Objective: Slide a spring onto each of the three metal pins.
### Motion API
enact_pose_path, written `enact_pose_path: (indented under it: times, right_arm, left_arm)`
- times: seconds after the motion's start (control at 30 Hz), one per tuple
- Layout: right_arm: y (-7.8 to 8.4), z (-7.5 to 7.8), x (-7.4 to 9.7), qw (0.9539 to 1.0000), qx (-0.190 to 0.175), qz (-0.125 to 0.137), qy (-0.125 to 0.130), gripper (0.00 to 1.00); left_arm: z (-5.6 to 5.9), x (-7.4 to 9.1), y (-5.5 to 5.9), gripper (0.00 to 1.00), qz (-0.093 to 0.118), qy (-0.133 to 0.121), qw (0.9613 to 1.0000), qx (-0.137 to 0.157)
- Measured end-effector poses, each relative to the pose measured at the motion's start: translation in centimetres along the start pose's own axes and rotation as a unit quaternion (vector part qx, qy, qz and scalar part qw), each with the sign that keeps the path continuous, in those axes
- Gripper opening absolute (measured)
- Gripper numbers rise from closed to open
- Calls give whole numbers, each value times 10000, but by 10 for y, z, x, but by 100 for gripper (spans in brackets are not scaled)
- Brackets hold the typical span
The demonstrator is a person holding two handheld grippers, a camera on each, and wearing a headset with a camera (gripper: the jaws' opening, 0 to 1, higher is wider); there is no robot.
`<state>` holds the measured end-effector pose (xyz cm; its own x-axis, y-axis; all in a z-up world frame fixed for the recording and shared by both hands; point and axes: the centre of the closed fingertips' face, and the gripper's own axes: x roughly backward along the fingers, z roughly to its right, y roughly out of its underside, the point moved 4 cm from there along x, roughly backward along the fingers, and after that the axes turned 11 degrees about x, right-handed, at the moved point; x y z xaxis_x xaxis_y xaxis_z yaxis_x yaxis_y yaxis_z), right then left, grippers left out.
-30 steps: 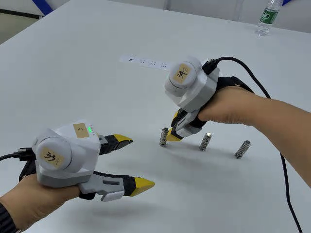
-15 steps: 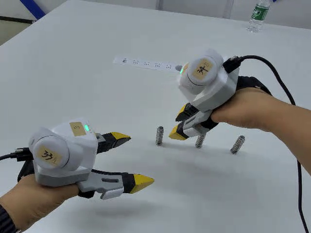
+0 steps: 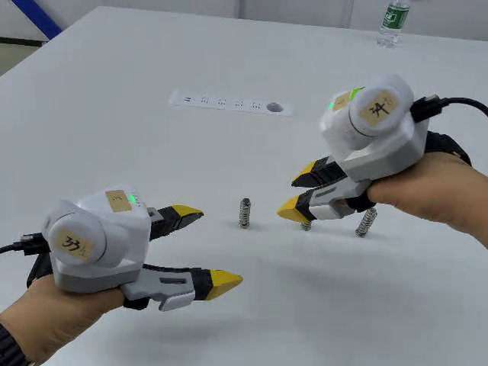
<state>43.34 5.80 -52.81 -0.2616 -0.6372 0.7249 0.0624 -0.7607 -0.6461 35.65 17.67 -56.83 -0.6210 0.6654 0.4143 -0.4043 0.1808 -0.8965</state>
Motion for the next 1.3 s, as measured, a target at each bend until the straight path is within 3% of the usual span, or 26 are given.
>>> enact_pose_path:
  times: [0.27, 0.53, 1.3]
  right_arm:
    - [6, -3, 21, 9990, -152, 364, 210, 35]
    - [11, -3, 48, 9950, -428, 792, 443, 36]
    - [57, -11, 81, 9867, -840, 1190, 720, 47]
  left_arm:
    - [3, 0, -4, 66, 12, -6, 10000, -33]
    - [4, 1, -5, 66, 22, -16, 10000, -36]
    - [9, -2, -5, 67, -18, 41, 10000, -77]
